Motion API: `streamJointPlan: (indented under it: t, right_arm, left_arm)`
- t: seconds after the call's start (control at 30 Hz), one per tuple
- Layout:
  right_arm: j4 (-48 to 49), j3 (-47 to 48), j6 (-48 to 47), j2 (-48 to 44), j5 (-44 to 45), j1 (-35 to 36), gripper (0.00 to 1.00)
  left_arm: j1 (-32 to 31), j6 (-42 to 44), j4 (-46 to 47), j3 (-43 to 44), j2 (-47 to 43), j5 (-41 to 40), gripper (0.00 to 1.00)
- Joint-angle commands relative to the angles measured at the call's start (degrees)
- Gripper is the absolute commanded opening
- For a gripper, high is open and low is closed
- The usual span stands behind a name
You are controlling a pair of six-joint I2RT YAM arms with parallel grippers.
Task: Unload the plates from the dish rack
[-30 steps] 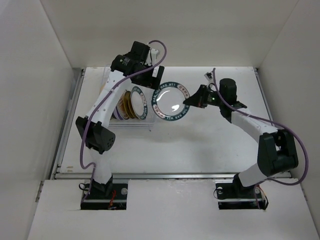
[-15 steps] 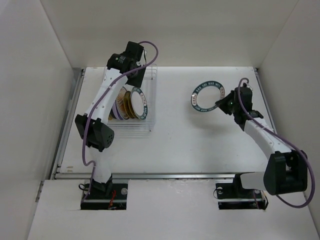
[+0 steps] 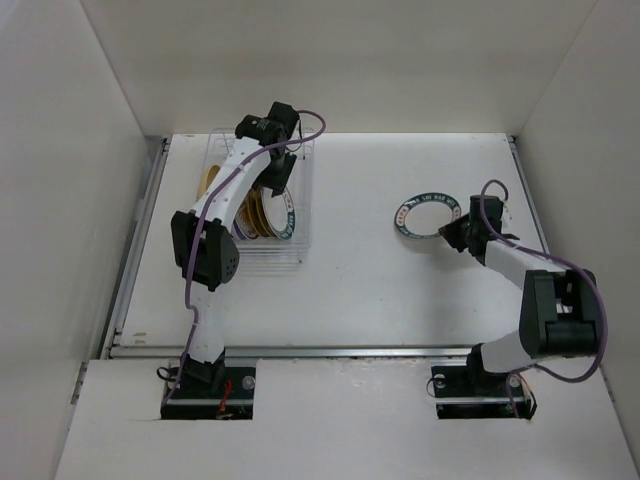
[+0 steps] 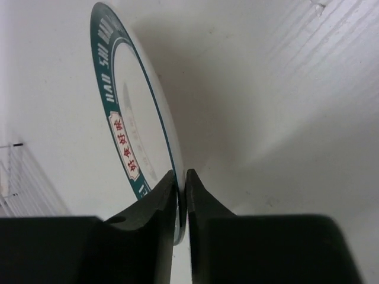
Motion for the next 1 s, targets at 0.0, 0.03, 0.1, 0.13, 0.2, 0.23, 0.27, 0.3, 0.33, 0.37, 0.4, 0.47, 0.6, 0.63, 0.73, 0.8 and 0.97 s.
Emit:
streamJointPlan:
  t: [0.0,0.03,0.1,0.13,0.2,0.23,0.27,0.3,0.33,0.37,0.4,0.47,0.6,0.63,0.73,0.8,0.97]
  right_arm:
    - [3.6,0.1,1.1,3.2,-3.9,-0.9,0.21]
    - [3.6,0.1,1.1,3.7,-3.9,-0.9,0.28]
    - [3.6,0.1,1.1,4.3,-4.5,-0.9,0.43]
    - [3.6,0.1,1.1,4.3,-4.5,-0.9,0.45]
    - [3.0,0.1,1.1,3.7,-3.9,-0.9,0.47]
    - [3.0,0.1,1.1,3.7,-3.9,-0.9,0.47]
    - [2.3,0.7,1.1,3.7,-3.9,-0.9,0.47]
    - [1.8,0.7,1.1,3.1,-3.9,-0.9,0.49]
    - [1.8,0.7,0.6,3.1,-3.9,-0.9,0.49]
    - [1.2,0.7,0.6,2.6,-3.9,-0.9,0.49]
    - [0.6,0.7,0.6,1.7,-3.9,-0.9,0.49]
    - [-0.3,0.7,0.0,0.7,-3.3,-0.9,0.52]
    - [-4.4,1.7,-0.6,-2.6,-0.5,-0.9,0.65]
    - [-6.0,1.7,-0.6,-4.3,0.0,-0.9,0.66]
    - [-9.0,2.9,-1.2,-8.6,2.6,-0.9,0.71]
    - [-9.8,3.5,-3.4,-10.8,3.1,-0.9,0.71]
    - [-8.0,8.4,-16.1,-14.9,-0.3,1.0,0.72]
  left_arm:
    - [-0.2,0.2,-2.8,0.0,0.1,0.2,0.42]
    - [-0.2,0.2,-2.8,0.0,0.6,0.3,0.40]
    - [-0.2,0.2,-3.4,0.0,1.2,1.6,0.35]
    - [-0.2,0.2,-3.9,0.0,1.2,2.2,0.33]
    - [-0.2,0.2,-3.9,0.0,1.7,2.7,0.29]
    - [-0.2,0.2,-4.4,0.0,1.7,2.7,0.27]
    - [-0.2,0.2,-4.4,0.0,1.7,2.7,0.25]
    - [-0.2,0.7,-4.4,0.0,2.2,2.7,0.21]
    - [-0.2,0.7,-5.0,0.0,2.2,2.7,0.08]
    - [-0.2,0.7,-5.0,0.0,2.2,1.9,0.00]
    - [-0.2,0.1,-5.5,0.9,2.2,1.4,0.00]
    - [-0.2,0.1,-6.3,2.3,2.2,0.9,0.00]
    - [-0.2,0.1,-6.8,6.2,-0.4,-2.0,0.00]
    - [-0.2,0.1,-6.8,6.8,-1.9,-2.0,0.00]
    - [-0.2,1.9,-5.2,6.8,-4.7,-2.0,0.00]
    - [-0.2,2.7,-3.5,6.8,-7.8,-2.0,0.00]
    - [-1.5,4.9,0.0,6.8,-13.3,-0.6,0.00]
